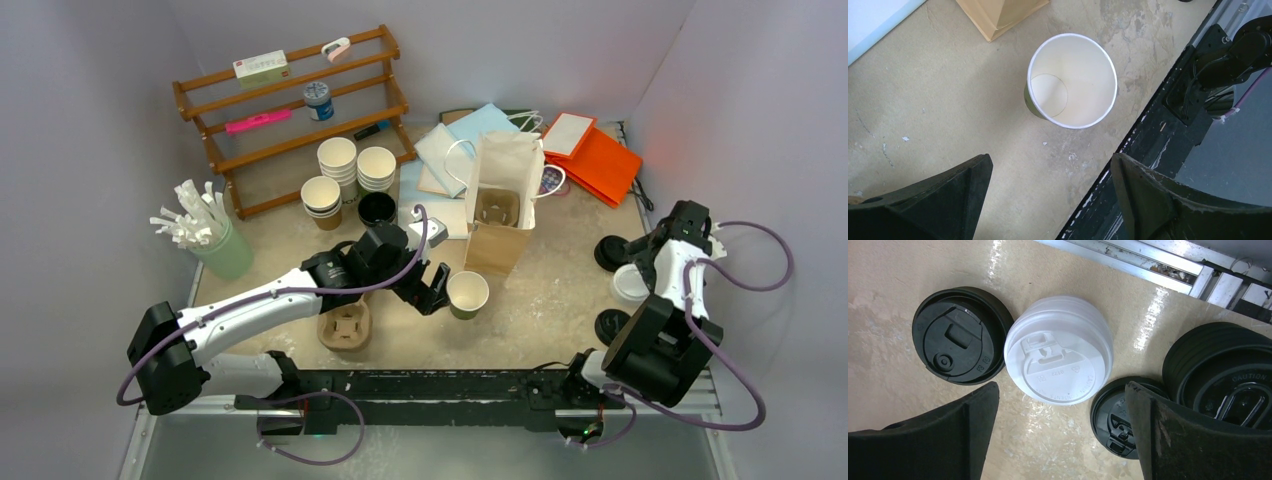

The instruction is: Pack the takeout coffee

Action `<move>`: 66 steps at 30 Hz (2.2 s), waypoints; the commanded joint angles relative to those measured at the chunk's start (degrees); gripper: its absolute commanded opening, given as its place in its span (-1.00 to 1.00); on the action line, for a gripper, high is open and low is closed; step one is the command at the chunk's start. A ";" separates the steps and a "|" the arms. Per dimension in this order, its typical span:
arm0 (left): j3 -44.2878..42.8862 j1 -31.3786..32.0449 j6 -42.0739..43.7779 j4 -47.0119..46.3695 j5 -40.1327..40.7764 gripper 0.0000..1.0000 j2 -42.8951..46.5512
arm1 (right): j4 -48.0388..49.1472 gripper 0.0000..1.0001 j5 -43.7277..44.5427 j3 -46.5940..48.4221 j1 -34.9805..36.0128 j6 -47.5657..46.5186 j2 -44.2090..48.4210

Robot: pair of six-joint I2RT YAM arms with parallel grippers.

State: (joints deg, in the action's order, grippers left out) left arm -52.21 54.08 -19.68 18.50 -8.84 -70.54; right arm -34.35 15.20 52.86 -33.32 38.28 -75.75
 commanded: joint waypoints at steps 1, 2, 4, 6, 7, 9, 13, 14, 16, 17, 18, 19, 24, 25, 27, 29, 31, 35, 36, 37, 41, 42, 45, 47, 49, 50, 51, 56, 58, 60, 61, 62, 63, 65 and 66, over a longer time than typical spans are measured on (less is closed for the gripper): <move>-2.51 0.23 1.39 -1.54 -1.46 0.88 -0.37 | 1.39 0.97 -2.14 1.82 -0.34 -0.63 -1.95; -2.57 0.23 1.40 -1.54 -1.60 0.88 -0.45 | 1.72 0.97 -2.38 1.95 -0.34 -0.58 -2.44; -2.58 0.23 1.40 -1.62 -1.64 0.88 -0.56 | 1.99 0.97 -2.24 2.34 -0.34 -0.03 -3.50; -2.55 0.23 1.40 -1.81 -1.63 0.88 -0.64 | 2.75 0.97 0.19 2.86 -0.28 -0.26 -4.48; -2.55 0.23 1.32 -1.88 -1.73 0.88 -0.69 | 2.60 0.97 0.38 2.94 -0.26 -0.20 -5.07; -2.55 0.23 1.31 -2.02 -1.81 0.88 -0.86 | 1.86 0.97 1.31 3.45 -0.25 0.58 -6.50; -2.86 0.23 1.41 -1.90 -1.63 0.88 -1.02 | 0.39 0.97 3.85 4.88 -0.25 1.71 -8.35; -2.82 0.23 1.40 -1.89 -1.62 0.88 -1.08 | 0.21 0.97 4.16 5.22 -0.25 1.99 -8.58; -2.81 0.23 1.40 -1.89 -1.61 0.88 -1.24 | 0.21 0.97 4.14 5.62 -0.23 2.32 -8.86; -2.81 0.23 1.40 -1.89 -1.57 0.88 -1.33 | 0.17 0.97 4.14 5.73 -0.17 2.45 -9.08; -2.87 0.21 1.40 -1.92 -1.61 0.88 -1.41 | 0.18 0.97 4.01 5.84 -0.14 2.58 -9.29; -2.90 0.18 1.40 -1.92 -1.69 0.88 -1.48 | 0.13 0.97 3.97 5.93 -0.16 2.73 -9.59; -3.14 0.23 1.62 -1.89 -1.72 0.88 -1.98 | 0.18 0.97 3.92 5.60 -0.08 3.31 -10.39; -3.16 0.21 1.66 -1.89 -1.75 0.89 -2.05 | 0.32 0.97 3.85 5.51 -0.01 3.42 -10.39; -3.18 0.22 1.66 -1.93 -1.73 0.88 -2.29 | 0.40 0.97 4.02 5.50 0.14 3.61 -10.45; -3.23 0.23 1.66 -1.90 -1.75 0.89 -2.40 | 0.22 0.94 4.05 5.86 0.34 3.61 -10.79; -3.19 0.19 1.53 -1.91 -1.80 0.88 -2.49 | -0.09 0.92 4.05 6.14 0.44 3.73 -11.14; -3.17 0.21 1.40 -1.90 -1.80 0.88 -2.67 | -0.60 0.86 4.42 6.42 0.79 4.25 -11.64; -3.17 0.22 1.40 -1.97 -1.77 0.88 -2.74 | -0.85 0.84 4.52 6.53 0.88 4.37 -11.74; -3.17 0.22 1.40 -2.00 -1.79 0.88 -2.74 | -1.15 0.81 4.57 6.74 0.89 4.37 -11.77; -3.30 0.23 1.32 -1.89 -1.76 0.89 -2.92 | -1.87 0.66 4.43 7.71 0.97 4.52 -11.62; -3.26 0.22 1.24 -1.89 -1.77 0.89 -2.90 | -1.94 0.61 4.40 7.89 0.98 4.51 -11.55; -3.26 0.23 1.27 -1.73 -1.75 0.88 -2.85 | -2.35 0.53 4.57 8.45 0.98 4.54 -11.19; -3.36 0.23 1.31 -1.55 -1.79 0.88 -2.78 | -3.29 0.52 4.60 9.37 0.98 4.59 -11.10; -3.43 0.24 1.53 -1.37 -1.65 0.89 -2.75 | -4.39 0.52 4.47 10.51 0.98 4.45 -10.81; -3.43 0.22 1.61 -1.29 -1.64 0.89 -2.75 | -5.01 0.52 4.42 11.05 0.98 4.34 -10.33; -3.43 0.22 1.58 -1.28 -1.69 0.89 -2.75 | -5.41 0.52 4.21 11.42 0.98 4.11 -9.89; -3.71 0.23 1.58 -1.72 -2.48 0.89 -3.49 | -7.21 0.52 2.80 12.56 0.98 3.72 -7.93; -3.71 0.23 1.58 -1.88 -2.50 0.89 -3.67 | -7.73 0.52 1.59 12.77 0.98 3.23 -7.19; -3.77 0.23 1.64 -1.89 -2.58 0.89 -3.77 | -8.12 0.52 -0.01 12.92 1.05 2.53 -6.44; -3.76 0.23 1.60 -1.89 -2.58 0.89 -3.73 | -8.02 0.52 -1.21 12.96 1.14 1.82 -6.05; -3.71 0.23 1.58 -1.91 -2.58 0.89 -3.72 | -7.89 0.52 -2.31 13.03 1.40 1.16 -5.74; -3.72 0.19 1.58 -1.92 -2.58 0.89 -3.68 | -8.03 0.52 -3.25 13.42 1.80 0.63 -5.59; -3.69 0.23 1.58 -1.89 -2.52 0.89 -3.59 | -8.89 0.52 -4.15 14.59 3.15 -0.03 -5.62; -3.74 0.23 1.58 -1.89 -2.50 0.89 -3.55 | -9.29 0.52 -4.50 15.08 3.96 -0.21 -5.59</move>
State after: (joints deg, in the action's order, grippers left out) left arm -53.41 54.08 -18.85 18.13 -10.46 -74.26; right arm -41.43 13.67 64.23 -31.46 40.18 -82.85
